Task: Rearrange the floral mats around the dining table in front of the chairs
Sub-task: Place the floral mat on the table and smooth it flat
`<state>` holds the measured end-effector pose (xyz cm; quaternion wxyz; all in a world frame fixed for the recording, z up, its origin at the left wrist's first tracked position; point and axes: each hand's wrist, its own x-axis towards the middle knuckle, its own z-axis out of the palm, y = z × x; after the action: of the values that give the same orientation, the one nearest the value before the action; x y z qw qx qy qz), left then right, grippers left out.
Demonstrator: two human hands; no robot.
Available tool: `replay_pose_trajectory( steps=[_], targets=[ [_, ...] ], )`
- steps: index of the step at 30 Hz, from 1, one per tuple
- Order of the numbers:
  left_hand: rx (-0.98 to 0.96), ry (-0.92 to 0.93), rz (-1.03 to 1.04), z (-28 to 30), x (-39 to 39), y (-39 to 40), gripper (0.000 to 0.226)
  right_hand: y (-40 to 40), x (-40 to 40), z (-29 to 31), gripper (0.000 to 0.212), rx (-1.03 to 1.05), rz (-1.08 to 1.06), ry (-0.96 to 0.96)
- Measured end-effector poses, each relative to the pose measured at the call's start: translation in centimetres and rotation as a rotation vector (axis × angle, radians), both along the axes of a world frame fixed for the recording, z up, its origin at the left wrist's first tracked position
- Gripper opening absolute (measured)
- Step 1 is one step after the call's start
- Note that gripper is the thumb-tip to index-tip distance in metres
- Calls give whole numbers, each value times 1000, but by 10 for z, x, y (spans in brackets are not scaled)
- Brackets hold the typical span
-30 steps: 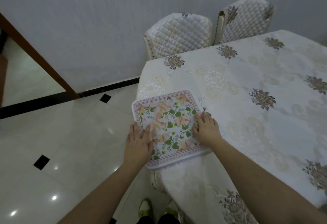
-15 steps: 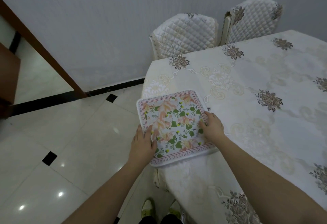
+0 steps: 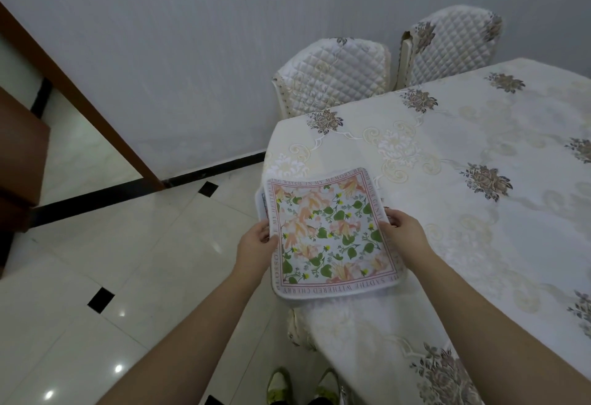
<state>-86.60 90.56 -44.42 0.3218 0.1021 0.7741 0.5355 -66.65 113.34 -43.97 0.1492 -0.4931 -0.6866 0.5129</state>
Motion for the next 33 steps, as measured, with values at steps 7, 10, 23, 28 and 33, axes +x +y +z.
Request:
replay_pose_trajectory(
  steps=[7,10,23,28,33],
  targets=[
    [126,-175,-5,19,-9,-1,38,-15,34,22,21,-100,-142,162],
    [178,-214,-64,29,-9,3,35,-24,51,40,17,-122,-190,217],
    [238,-271,-407,70,23,53,30,-93,140,90,16,-60,-552,337],
    [223,-274,-548,79,43,71,25,-125,180,92,16,-63,-693,407],
    [216,-209,-717,94,81,88,23,-148,223,94,18,-48,-811,443]
  ],
)
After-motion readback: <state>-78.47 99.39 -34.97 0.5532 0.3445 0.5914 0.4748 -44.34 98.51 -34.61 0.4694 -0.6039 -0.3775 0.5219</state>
